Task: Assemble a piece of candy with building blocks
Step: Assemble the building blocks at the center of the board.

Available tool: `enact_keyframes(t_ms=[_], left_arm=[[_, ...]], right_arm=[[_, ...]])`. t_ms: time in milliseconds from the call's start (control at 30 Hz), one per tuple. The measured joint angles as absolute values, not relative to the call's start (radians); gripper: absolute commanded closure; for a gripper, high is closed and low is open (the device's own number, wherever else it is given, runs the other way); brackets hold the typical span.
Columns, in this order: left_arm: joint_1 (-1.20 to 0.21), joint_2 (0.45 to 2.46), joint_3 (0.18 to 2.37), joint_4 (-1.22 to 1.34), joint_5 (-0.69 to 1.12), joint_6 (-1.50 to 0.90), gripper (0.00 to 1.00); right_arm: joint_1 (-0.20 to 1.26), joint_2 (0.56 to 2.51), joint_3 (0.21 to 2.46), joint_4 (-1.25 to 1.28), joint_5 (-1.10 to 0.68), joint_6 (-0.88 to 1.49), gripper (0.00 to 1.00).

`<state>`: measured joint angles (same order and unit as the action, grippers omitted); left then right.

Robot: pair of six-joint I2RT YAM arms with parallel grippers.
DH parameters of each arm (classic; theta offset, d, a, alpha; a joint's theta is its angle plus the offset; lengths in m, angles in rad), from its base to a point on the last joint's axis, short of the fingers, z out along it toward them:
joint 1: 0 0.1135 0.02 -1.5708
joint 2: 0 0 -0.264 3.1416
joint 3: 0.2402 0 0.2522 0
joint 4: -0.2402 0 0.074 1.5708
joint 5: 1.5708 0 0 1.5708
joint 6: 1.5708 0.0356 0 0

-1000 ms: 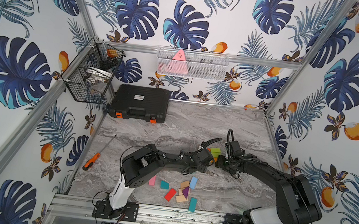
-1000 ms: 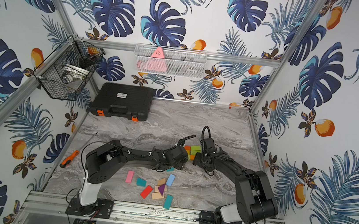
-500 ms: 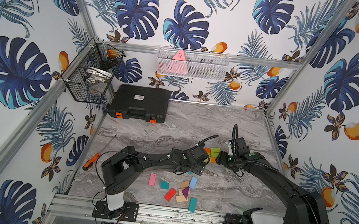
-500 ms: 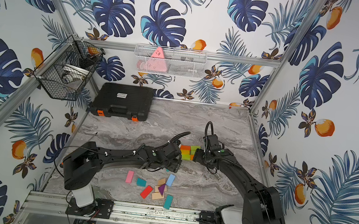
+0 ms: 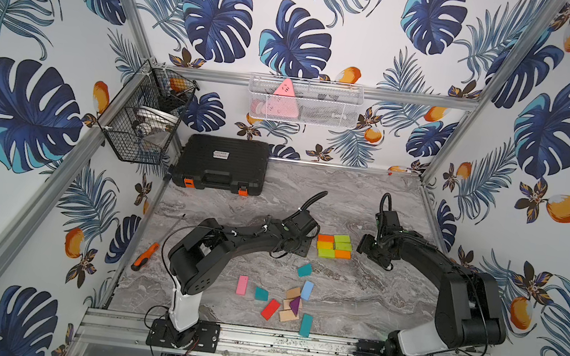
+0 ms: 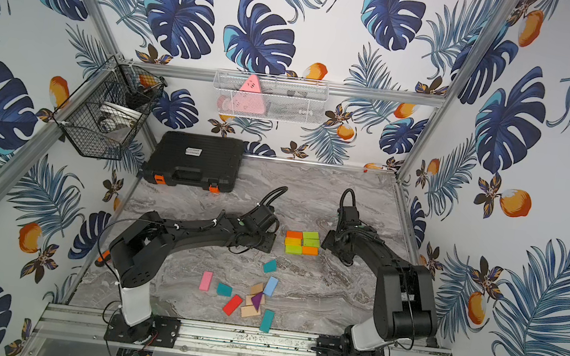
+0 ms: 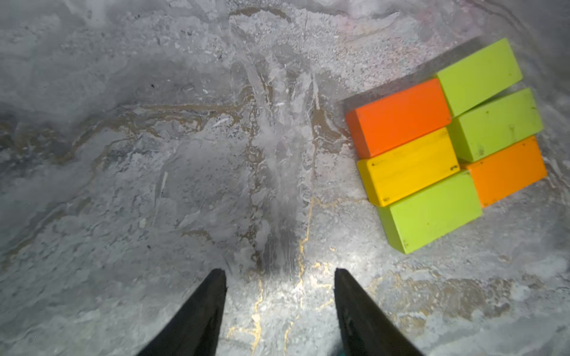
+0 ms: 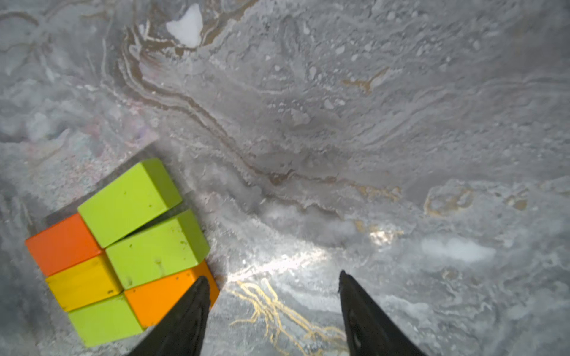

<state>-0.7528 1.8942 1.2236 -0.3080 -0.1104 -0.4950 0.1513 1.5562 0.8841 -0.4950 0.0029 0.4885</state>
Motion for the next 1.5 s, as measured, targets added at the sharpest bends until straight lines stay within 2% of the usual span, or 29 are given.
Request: enact_keyframes(t_ms=[333, 1000, 1500], left_arm=[[-0.754, 1.982, 1.257, -0.259, -0.086, -0.495, 0.38], [-0.778, 2.037, 1.285, -0.126, -0.056, -0.5, 0.36], [-0.779, 2.008, 1.275, -0.192, -0.086, -0.498, 0.31]], right_arm=[[0.141, 1.639, 0.904, -0.465, -0.019, 0.481, 0.33], [0.141, 1.65, 0.907, -0.43, -0.074, 0.458, 0.34], [0.142, 1.636, 0.903, -0.436, -0.048, 0.46, 0.31]])
